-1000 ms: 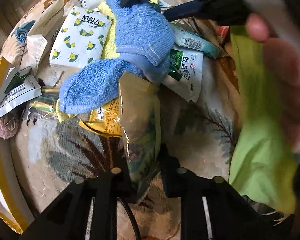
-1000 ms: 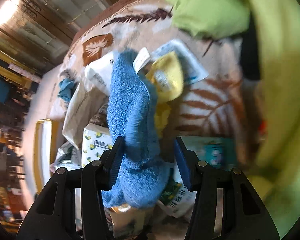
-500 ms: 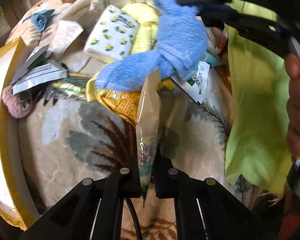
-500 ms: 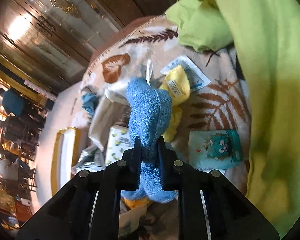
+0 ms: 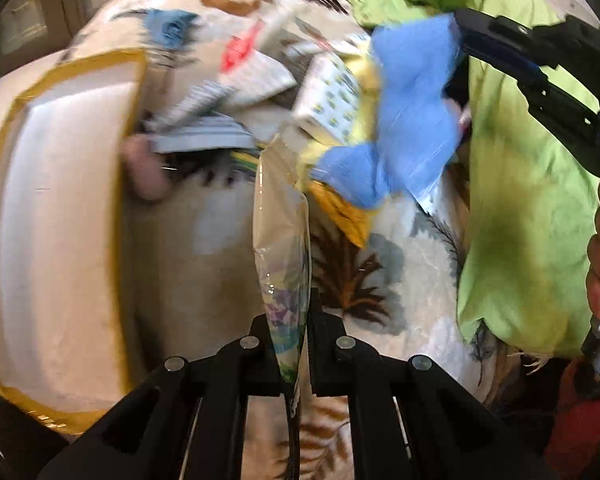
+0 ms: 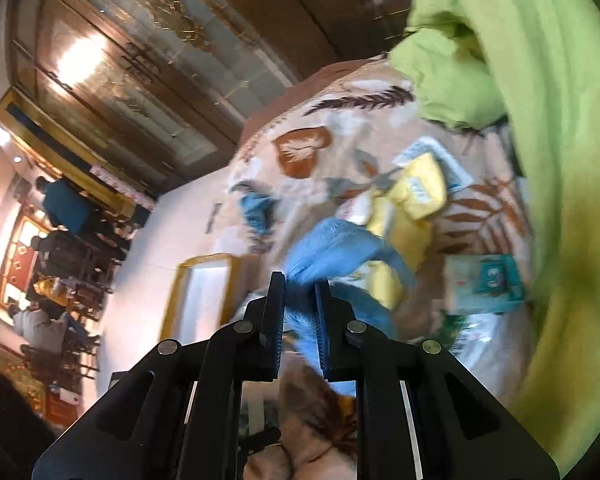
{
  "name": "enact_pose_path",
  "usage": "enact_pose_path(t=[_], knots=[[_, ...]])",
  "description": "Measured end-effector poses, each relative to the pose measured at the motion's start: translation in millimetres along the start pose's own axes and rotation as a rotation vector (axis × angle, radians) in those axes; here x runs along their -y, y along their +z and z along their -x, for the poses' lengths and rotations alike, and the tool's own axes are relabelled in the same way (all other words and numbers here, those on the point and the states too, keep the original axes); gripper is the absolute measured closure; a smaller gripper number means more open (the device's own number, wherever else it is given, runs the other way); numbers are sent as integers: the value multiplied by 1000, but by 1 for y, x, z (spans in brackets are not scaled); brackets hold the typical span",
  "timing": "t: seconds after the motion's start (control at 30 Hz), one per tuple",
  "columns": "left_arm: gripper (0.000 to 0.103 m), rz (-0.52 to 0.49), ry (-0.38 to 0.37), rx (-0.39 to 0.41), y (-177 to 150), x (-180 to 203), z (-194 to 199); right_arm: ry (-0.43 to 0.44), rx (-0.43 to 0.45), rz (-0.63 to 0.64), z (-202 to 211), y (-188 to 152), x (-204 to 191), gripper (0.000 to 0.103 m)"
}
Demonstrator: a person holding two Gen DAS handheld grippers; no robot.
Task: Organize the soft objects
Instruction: 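Carry the bag with the left tool into the yellow-rimmed box while the right tool drops the towel there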
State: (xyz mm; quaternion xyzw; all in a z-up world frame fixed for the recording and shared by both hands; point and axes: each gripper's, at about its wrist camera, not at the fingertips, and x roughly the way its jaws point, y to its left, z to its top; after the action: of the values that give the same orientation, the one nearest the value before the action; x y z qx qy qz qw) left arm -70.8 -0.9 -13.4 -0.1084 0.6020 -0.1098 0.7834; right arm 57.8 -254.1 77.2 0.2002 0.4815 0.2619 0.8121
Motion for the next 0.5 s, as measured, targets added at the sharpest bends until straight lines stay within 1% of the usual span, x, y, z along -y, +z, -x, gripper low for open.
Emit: enact_pose_path(t=[0.07,0.1,0.13,0.2,0.23,0.27,0.3,0.33,0.37,0.4,0.43,0.47,0.5], knots=[[98,6,14,26,4,-7,20,34,-1,17,0,1,-14,90],[98,11,33,36,3,-17,29,46,1,37,-1,2,-25,90],[98,21,40,40,6,-14,35,41,8,67,-1,3,-36,90],[98,40,54,63,8,-33,49,-6,22,103,-1,5,-45,90],[98,47,65,72,8,-22,47,-11,26,107,-2,5,-45,89],[98,55,69,77,14,-19,47,-10,11,113,-5,6,-44,89],[97,62,65,82,13,-25,51,-44,-33,137,-14,4,-44,84],[97,66,66,85,15,-17,47,-112,-63,176,-22,1,-44,77],[97,73,67,90,14,-22,50,-198,-93,240,-32,-5,-45,56],[97,80,68,93,14,-26,54,-244,-128,294,-42,-11,-45,43],[97,84,73,93,18,-17,44,-264,-160,333,-51,-16,-42,43],[97,90,79,92,19,-18,43,-279,-180,350,-57,-18,-36,43],[97,98,86,94,22,-18,42,-317,-198,361,-63,-21,-29,43]])
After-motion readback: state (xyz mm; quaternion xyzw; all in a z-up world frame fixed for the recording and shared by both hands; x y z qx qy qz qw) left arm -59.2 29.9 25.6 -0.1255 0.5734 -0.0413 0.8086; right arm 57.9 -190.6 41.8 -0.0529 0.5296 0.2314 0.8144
